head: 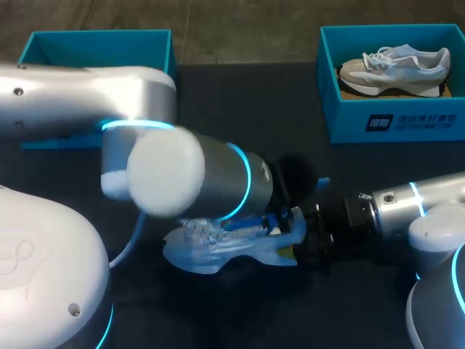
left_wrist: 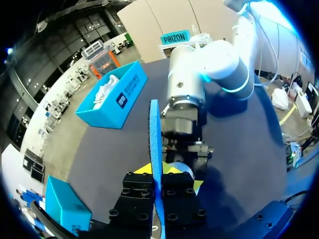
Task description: Take the shoe out of the shoebox, open the shoe tongue, remove and reinsert the insole, then place the shoe into the shoebox
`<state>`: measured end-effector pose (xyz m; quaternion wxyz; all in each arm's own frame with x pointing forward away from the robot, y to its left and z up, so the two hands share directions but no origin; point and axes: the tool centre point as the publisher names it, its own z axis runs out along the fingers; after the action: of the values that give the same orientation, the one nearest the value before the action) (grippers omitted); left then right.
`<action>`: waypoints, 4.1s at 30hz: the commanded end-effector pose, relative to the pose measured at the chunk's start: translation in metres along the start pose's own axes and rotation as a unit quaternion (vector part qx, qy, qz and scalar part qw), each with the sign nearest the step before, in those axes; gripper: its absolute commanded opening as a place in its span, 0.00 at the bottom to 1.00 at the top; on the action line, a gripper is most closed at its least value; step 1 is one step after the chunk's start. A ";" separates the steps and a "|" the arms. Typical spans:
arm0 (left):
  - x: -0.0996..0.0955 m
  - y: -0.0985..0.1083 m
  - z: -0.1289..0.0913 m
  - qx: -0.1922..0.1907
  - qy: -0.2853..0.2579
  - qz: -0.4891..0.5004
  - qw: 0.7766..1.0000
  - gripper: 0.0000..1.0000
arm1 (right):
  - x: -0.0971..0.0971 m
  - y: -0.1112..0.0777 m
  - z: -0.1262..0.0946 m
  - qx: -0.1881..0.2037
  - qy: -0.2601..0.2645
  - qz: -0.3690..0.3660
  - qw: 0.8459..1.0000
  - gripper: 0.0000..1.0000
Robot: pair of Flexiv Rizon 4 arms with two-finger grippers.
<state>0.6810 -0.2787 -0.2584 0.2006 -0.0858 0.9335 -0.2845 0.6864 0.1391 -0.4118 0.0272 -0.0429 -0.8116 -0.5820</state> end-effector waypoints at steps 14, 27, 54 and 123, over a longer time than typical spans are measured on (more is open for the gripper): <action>-0.019 -0.053 -0.030 0.012 0.145 -0.036 0.989 0.00 | 0.000 0.000 0.001 0.001 -0.001 0.000 1.000 0.00; -0.030 -0.093 -0.091 0.060 0.186 -0.039 0.980 0.00 | 0.000 0.000 0.001 0.001 -0.001 0.000 1.000 0.00; -0.051 -0.092 -0.155 0.146 0.243 -0.103 0.953 0.00 | 0.000 0.000 0.001 0.001 -0.001 0.000 1.000 0.00; -0.084 -0.102 -0.320 0.383 0.311 -0.175 0.852 0.00 | 0.000 0.000 0.001 0.001 -0.001 0.000 1.000 0.00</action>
<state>0.6277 -0.1839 0.0703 -0.1365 -0.0719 0.7355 -0.6597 0.6863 0.1391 -0.4118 0.0272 -0.0430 -0.8116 -0.5819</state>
